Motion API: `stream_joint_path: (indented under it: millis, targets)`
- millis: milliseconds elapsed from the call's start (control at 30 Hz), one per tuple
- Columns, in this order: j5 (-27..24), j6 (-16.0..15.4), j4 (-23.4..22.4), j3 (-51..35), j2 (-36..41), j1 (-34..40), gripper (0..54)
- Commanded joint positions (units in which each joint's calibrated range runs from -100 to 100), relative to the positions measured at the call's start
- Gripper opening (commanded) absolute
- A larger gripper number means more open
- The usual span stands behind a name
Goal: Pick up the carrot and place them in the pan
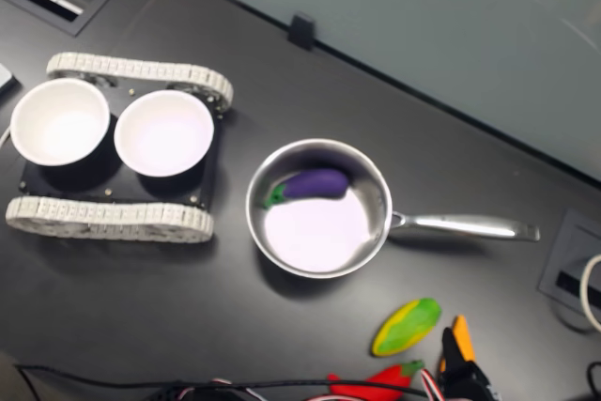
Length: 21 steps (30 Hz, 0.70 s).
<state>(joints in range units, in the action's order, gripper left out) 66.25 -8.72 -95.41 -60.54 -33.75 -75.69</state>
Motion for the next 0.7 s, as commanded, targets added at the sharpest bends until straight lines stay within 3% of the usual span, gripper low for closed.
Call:
stream_joint_path:
  millis: [0, 367, 667]
  targets:
    - [0.49, 0.66, 4.02, 0.52, 1.49, -0.34, 38.6]
    - [0.63, 3.01, 9.06, 1.8, -2.81, -0.57, 39.1]
    - [0.98, 3.77, 10.34, 1.71, -5.85, -0.8, 38.1]
